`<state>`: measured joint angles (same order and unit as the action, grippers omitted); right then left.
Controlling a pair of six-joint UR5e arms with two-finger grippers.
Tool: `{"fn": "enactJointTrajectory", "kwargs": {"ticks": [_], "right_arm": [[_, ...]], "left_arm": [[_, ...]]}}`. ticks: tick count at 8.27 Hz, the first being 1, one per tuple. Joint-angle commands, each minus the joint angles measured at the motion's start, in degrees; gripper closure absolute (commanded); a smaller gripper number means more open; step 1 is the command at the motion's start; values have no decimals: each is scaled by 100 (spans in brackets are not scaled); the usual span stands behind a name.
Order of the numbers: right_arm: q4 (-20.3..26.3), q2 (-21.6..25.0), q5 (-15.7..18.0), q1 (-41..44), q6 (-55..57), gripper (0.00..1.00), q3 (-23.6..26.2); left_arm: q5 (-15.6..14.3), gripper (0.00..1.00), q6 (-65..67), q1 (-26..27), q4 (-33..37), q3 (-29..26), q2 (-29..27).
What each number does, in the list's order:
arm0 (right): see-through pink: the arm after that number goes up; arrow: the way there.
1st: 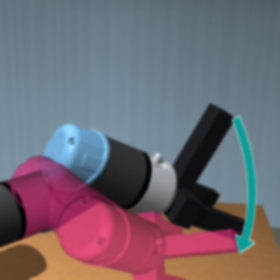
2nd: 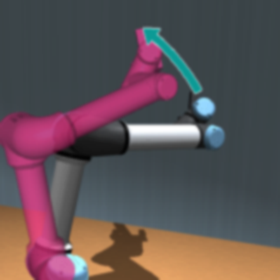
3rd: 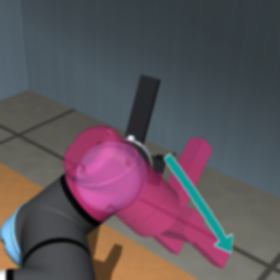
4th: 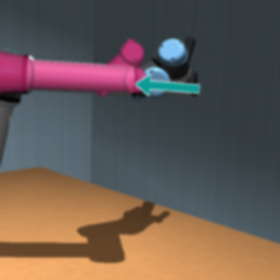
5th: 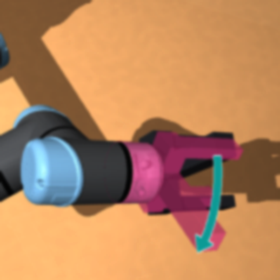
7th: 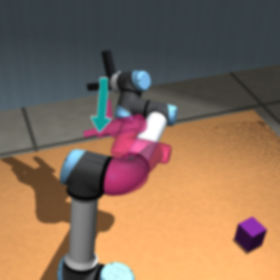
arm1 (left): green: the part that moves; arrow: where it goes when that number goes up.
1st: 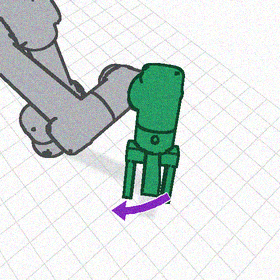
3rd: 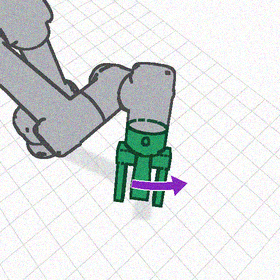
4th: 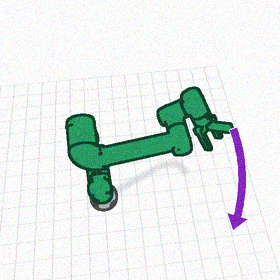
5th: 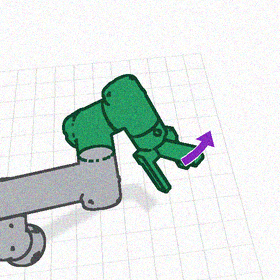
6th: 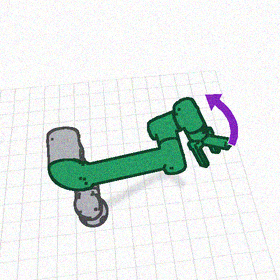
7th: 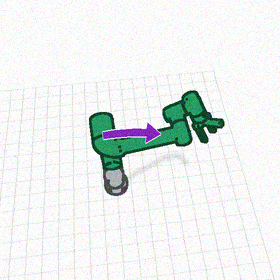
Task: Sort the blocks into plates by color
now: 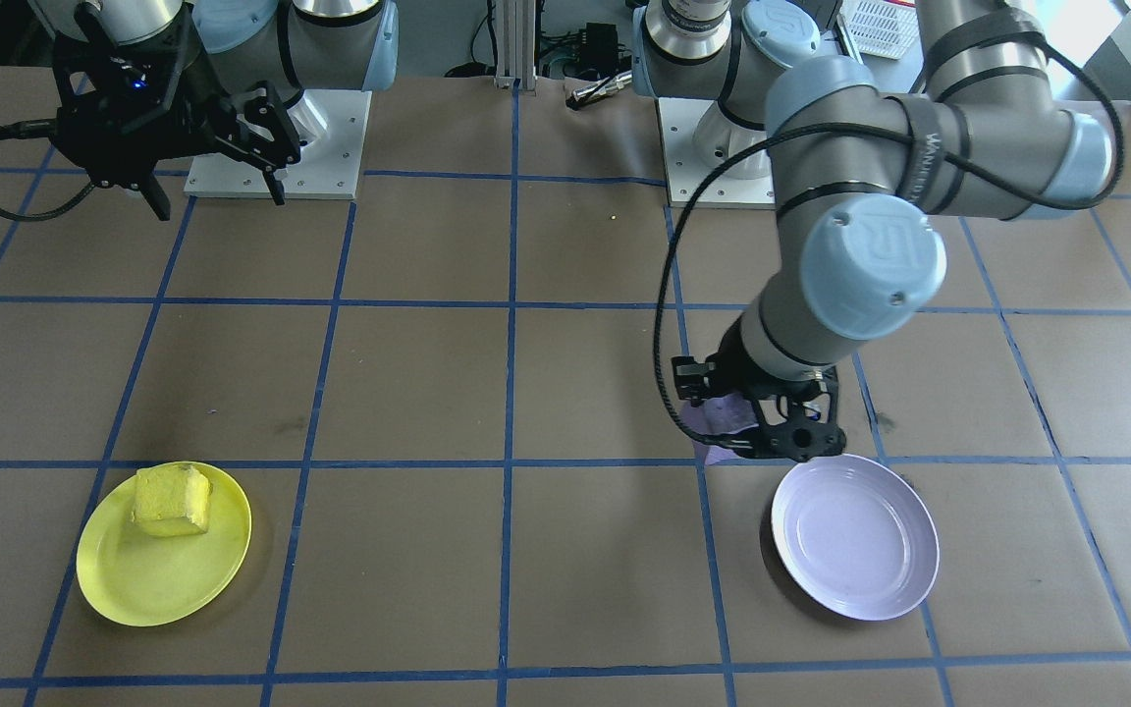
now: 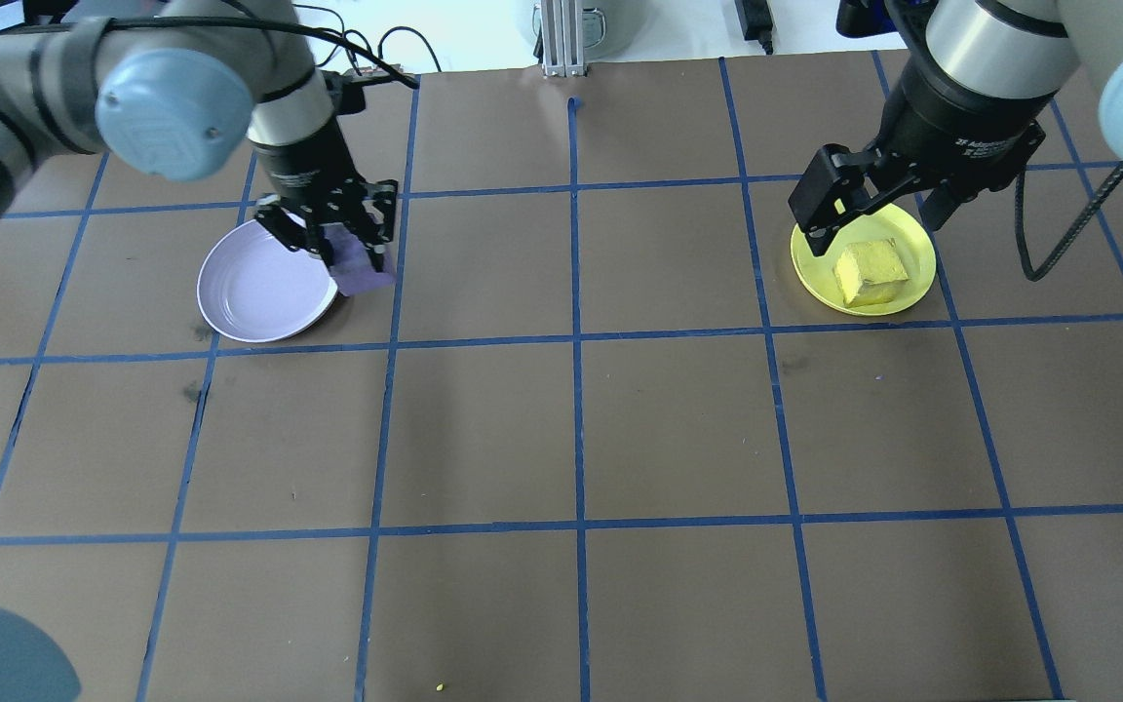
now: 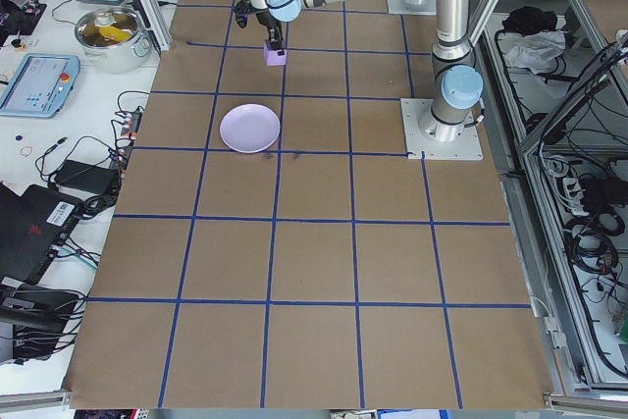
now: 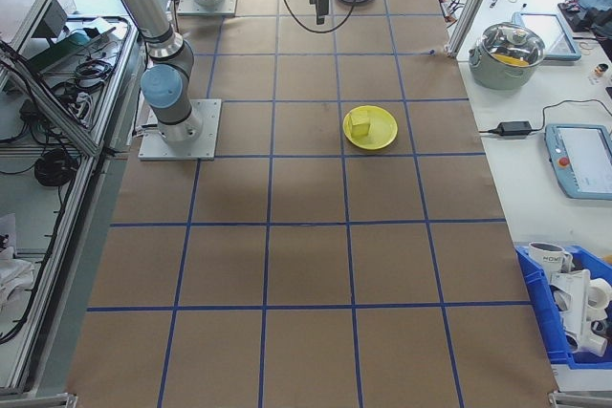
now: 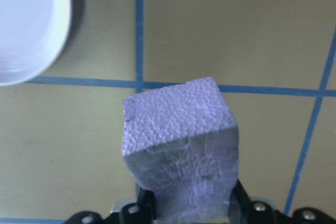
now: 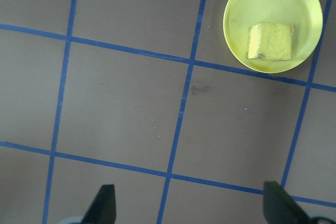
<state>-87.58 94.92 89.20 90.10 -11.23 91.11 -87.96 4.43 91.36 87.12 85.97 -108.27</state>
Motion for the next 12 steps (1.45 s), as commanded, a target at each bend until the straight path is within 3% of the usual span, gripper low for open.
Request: {"fn": "enactJointTrajectory", "kwargs": {"ticks": [1, 2, 3, 5, 6, 8, 12], "right_arm": [[-5, -9, -64, -10, -2, 0, 3], [-22, 0, 539, -2, -37, 0, -6], [-5, 0, 702, -10, -46, 0, -6], [12, 0, 486, -10, -2, 0, 3], [-48, -8, 58, -10, 7, 0, 3], [-66, -9, -17, -10, 7, 0, 3], [-66, -9, -26, -10, 7, 0, 3]], "left_arm": [[-351, 100, -1720, -1266, -28, -116, -79], [-362, 100, -2082, -1426, -464, -116, -263], [-370, 100, -2138, -1445, -660, -125, -517], [-370, 100, -2139, -1445, -969, -186, -853], [-405, 76, -2174, -1445, -1021, -195, -967], [-458, 4, -2288, -1445, -1539, -195, -1178], [-476, 0, -2148, -1437, -1305, -186, -785]]}}
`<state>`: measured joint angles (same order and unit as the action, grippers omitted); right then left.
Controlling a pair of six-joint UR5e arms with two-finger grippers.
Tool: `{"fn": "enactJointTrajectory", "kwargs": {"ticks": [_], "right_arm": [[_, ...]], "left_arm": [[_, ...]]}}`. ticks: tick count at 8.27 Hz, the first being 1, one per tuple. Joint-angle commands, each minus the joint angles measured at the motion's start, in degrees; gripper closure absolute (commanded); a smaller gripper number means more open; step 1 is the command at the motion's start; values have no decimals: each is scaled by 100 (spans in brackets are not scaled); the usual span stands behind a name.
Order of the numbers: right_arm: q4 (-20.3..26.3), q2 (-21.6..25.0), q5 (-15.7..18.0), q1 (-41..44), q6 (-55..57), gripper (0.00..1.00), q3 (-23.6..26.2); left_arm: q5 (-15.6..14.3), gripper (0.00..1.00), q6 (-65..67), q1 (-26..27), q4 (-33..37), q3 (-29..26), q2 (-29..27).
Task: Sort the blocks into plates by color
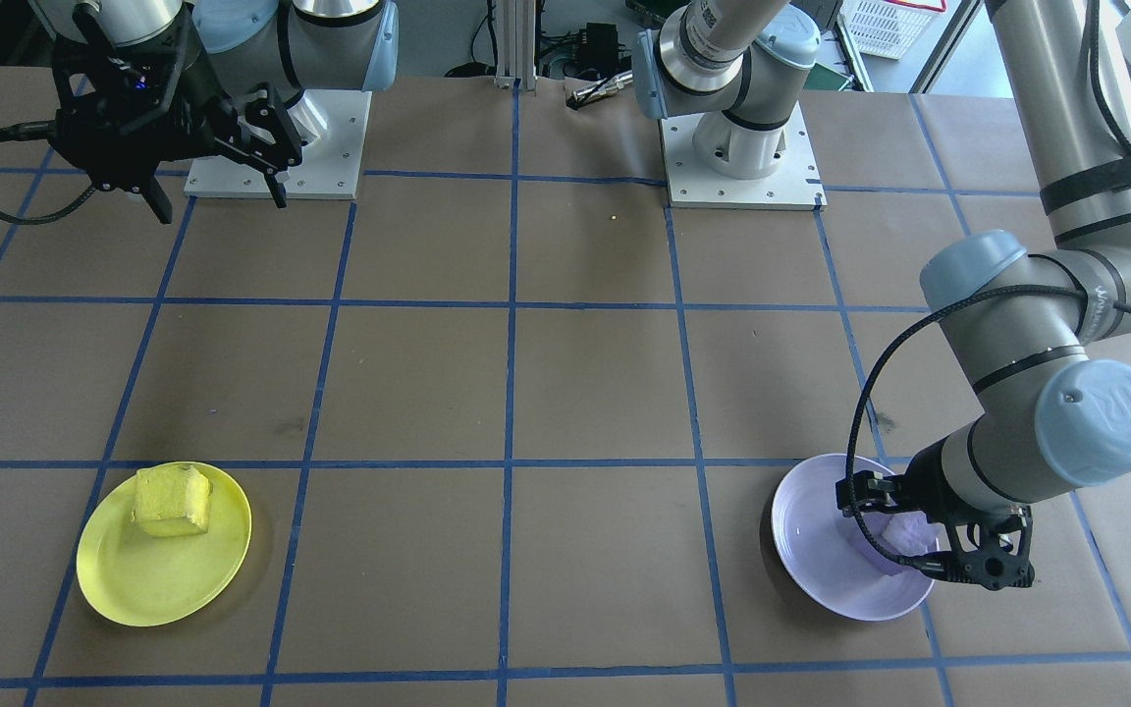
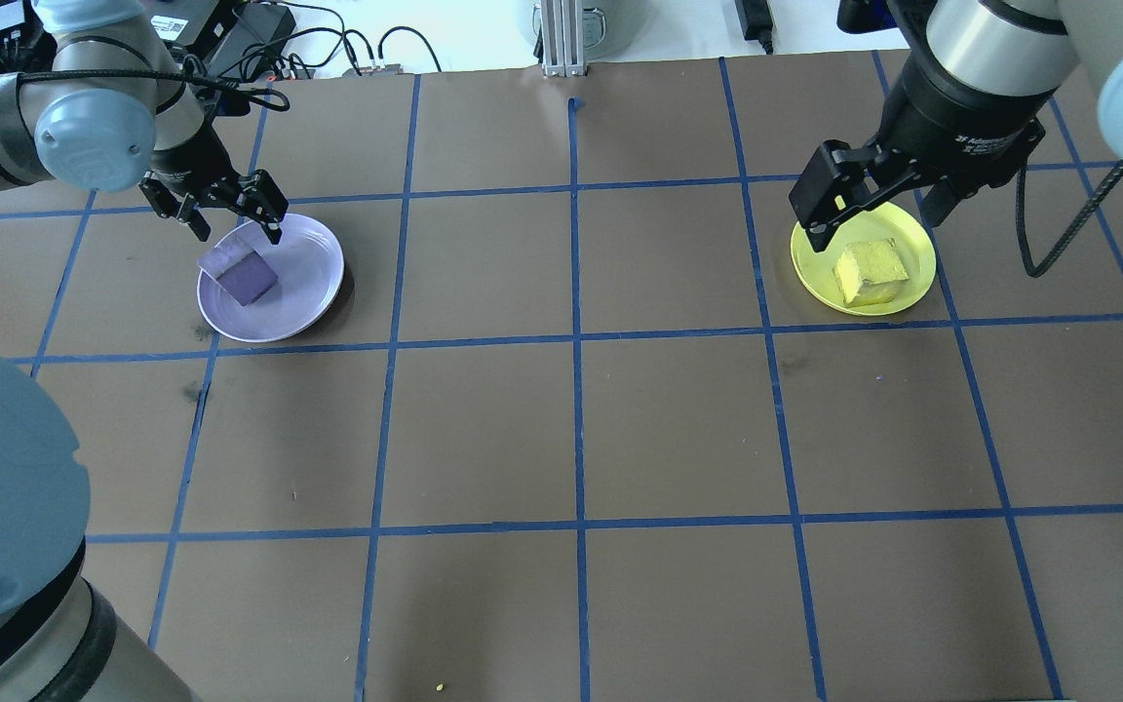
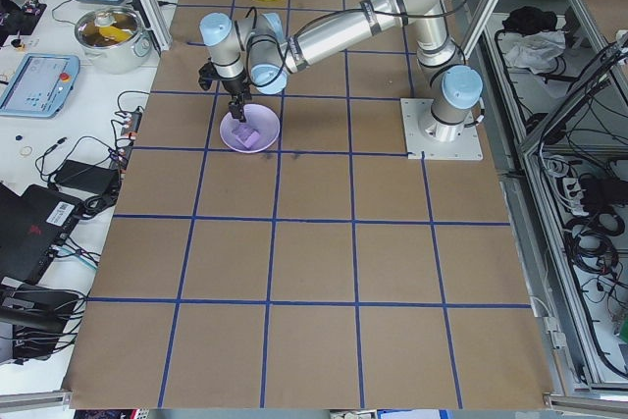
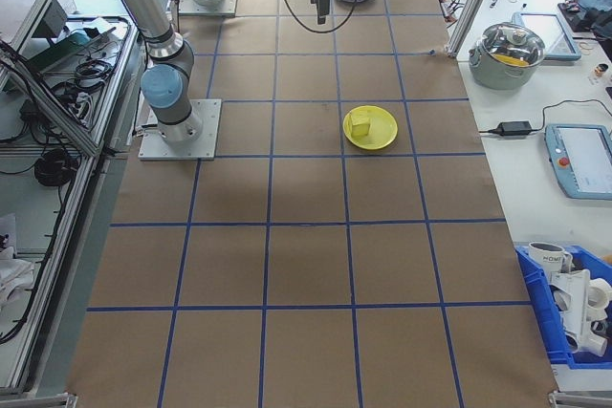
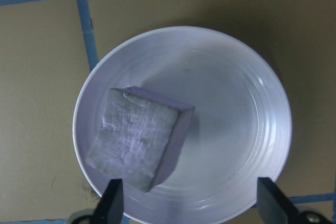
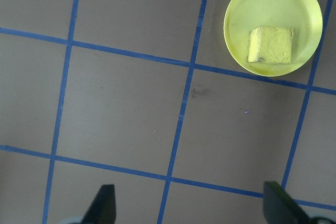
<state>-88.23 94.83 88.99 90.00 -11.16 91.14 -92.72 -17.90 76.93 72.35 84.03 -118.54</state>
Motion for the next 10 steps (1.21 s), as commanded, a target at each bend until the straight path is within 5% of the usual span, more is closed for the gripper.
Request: {"fn": "enactJointTrajectory", "kwargs": {"ticks": [1, 4, 7, 10], "right_arm": [[8, 0, -4, 0, 0, 0, 0], [8, 0, -4, 0, 0, 0, 0], [8, 0, -4, 0, 9, 0, 0], [17, 0, -4, 0, 9, 0, 9]], "left_arm": [[8, 0, 589, 58, 427, -1, 531], [87, 0, 1549, 338, 1079, 34, 1489], [96, 0, 2009, 997, 1080, 87, 2113], [122, 0, 2027, 1087, 1089, 105, 2458]]}}
